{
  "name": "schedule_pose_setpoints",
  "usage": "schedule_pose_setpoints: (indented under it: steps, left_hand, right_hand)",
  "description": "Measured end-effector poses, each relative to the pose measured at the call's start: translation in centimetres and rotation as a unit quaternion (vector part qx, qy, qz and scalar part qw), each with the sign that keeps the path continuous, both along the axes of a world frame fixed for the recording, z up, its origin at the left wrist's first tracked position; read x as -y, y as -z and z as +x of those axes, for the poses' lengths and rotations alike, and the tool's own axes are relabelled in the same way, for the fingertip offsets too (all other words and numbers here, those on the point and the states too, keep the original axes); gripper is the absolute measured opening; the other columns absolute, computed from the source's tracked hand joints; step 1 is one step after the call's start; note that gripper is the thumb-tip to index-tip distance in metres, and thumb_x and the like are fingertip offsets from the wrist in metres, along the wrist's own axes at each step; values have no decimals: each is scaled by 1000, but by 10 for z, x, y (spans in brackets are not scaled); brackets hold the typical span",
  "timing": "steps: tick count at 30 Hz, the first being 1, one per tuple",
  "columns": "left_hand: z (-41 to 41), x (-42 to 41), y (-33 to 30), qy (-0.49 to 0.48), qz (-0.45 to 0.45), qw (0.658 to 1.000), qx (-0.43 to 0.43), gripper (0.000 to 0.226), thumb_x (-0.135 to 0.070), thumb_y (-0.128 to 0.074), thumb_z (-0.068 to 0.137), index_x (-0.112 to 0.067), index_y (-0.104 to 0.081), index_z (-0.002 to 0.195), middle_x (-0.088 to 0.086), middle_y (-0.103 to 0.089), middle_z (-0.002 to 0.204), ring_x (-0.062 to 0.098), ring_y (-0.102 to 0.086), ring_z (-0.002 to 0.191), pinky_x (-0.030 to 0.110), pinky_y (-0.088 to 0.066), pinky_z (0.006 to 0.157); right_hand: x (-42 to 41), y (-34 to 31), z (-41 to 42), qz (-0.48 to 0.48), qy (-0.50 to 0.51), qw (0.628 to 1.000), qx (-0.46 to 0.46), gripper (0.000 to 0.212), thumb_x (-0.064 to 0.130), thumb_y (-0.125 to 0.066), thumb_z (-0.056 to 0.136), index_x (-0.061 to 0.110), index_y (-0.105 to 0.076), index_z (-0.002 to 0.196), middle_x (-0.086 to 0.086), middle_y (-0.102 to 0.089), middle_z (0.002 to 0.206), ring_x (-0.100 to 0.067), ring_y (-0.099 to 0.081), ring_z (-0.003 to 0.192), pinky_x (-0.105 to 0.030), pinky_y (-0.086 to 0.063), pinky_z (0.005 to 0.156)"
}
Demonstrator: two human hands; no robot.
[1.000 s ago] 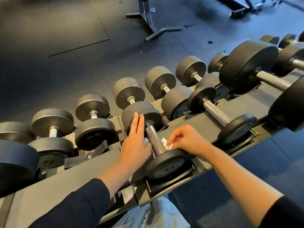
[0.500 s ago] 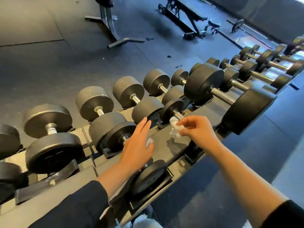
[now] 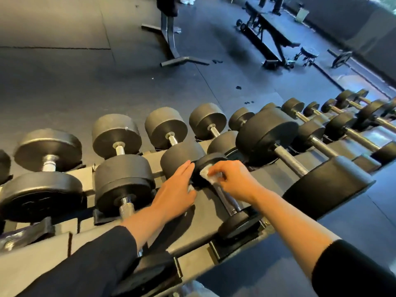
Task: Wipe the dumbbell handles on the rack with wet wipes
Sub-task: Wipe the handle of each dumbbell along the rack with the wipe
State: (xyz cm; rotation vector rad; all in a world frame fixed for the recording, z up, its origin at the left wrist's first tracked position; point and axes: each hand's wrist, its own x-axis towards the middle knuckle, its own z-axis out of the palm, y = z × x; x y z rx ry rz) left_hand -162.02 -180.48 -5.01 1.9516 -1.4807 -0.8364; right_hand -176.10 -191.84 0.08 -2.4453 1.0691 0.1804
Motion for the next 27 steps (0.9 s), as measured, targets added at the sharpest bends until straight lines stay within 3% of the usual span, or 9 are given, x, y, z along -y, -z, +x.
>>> schedule_pose_setpoints:
  steps: [4, 6, 8, 11, 18, 27]
  left_hand:
    - [-15, 14, 8, -35, 11, 999, -30, 74, -16, -55, 91, -21, -12, 152, -2, -16, 158, 16, -19, 144, 36, -21, 117]
    - [-18, 13, 15, -55, 2, 998, -35, 75, -14, -55, 92, -23, -12, 152, -2, -19, 158, 17, -25, 143, 37, -25, 116]
    - [-21, 8, 20, -67, 5, 997, -41, 76, -12, -55, 92, -26, -10, 152, -4, -20, 157, 16, -30, 140, 34, -27, 115]
    - [-23, 5, 25, -64, 8, 997, -39, 82, -11, -55, 91, -31, -4, 152, -7, -21, 157, 14, -34, 138, 30, -27, 111]
    - [-25, 9, 24, -43, -4, 997, -59, 86, -10, -52, 92, -34, 6, 151, -7, -10, 159, 18, -38, 135, 29, -32, 107]
    - [-24, 9, 23, -47, -3, 995, -85, 81, -8, -48, 94, -33, 5, 150, -9, -2, 160, 21, -37, 136, 33, -35, 106]
  right_hand:
    - [16, 9, 8, -37, -205, 975, -81, 44, 9, -58, 86, 25, -57, 127, -2, -54, 122, -19, -42, 115, -29, -41, 95]
    - [19, 11, 6, -69, -273, 955, -91, 35, 16, -56, 89, 22, -57, 123, -1, -56, 116, -16, -38, 109, -26, -39, 84]
    - [21, 14, 0, -91, -302, 946, -75, 32, 21, -54, 91, 21, -57, 122, 1, -58, 115, -15, -38, 107, -25, -39, 84]
    - [20, 12, -8, -76, -256, 963, -43, 30, 24, -52, 92, 25, -58, 122, 2, -56, 114, -12, -40, 103, -27, -43, 88]
    - [7, -3, -17, 4, -172, 980, -103, 33, 17, -60, 88, 30, -58, 118, 2, -40, 117, -15, -47, 102, -23, -42, 92]
    - [0, -27, -21, 110, -186, 951, -222, 27, 5, -57, 87, 20, -69, 107, 6, -46, 120, -7, -39, 111, -22, -33, 94]
